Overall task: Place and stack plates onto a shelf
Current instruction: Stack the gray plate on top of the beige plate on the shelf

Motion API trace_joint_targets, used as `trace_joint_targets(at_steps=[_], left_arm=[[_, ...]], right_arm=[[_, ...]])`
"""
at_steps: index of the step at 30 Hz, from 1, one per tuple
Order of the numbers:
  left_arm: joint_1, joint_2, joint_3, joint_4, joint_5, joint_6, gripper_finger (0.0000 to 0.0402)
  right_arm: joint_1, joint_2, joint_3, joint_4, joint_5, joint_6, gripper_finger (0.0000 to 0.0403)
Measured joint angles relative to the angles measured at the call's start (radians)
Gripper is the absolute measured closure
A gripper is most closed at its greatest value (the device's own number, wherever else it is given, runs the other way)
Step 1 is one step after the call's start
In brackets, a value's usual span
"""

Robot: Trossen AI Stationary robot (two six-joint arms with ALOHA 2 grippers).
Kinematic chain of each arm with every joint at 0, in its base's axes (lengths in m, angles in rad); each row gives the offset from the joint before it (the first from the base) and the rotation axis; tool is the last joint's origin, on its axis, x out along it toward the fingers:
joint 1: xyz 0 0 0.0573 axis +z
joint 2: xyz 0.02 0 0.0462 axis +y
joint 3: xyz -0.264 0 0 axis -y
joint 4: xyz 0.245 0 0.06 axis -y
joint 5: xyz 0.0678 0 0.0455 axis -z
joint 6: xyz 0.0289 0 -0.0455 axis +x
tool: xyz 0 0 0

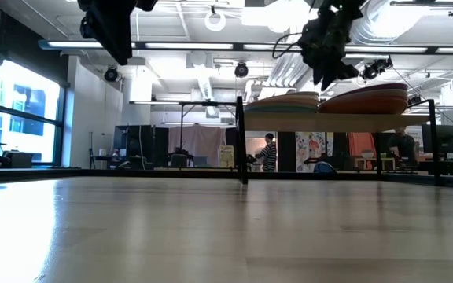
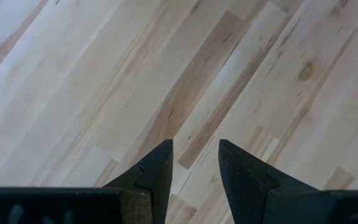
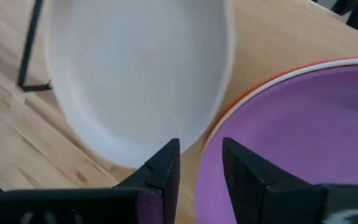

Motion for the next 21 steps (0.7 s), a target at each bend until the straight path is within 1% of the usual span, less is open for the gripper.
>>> trace_joint_targets(at_steps=[4, 8, 14, 18, 21], left_arm=[[0.005, 0.0, 0.0, 0.0, 0.0, 0.0, 0.0284], [0.017, 0.0, 0.0, 0.0, 0.0, 0.001, 0.0284], [0.034, 0.0, 0.0, 0.0, 0.001, 0.001, 0.0284], [0.043, 0.0, 0.0, 0.0, 0.001, 0.002, 0.0284], [0.047, 0.0, 0.0, 0.0, 0.001, 0.002, 0.0284]], right_arm=[[0.043, -0.02, 0.001, -0.003, 0.003, 0.004, 0.0304], [0.115, -0.018, 0.001, -0.002, 0.023, 0.001, 0.0304], [0.198, -0.015, 0.001, -0.033, 0.182, 0.022, 0.0304], [0.222, -0.015, 0.001, -0.032, 0.26, 0.028, 0.0304], [0.226, -0.015, 0.001, -0.029, 0.289, 0.028, 0.0304]])
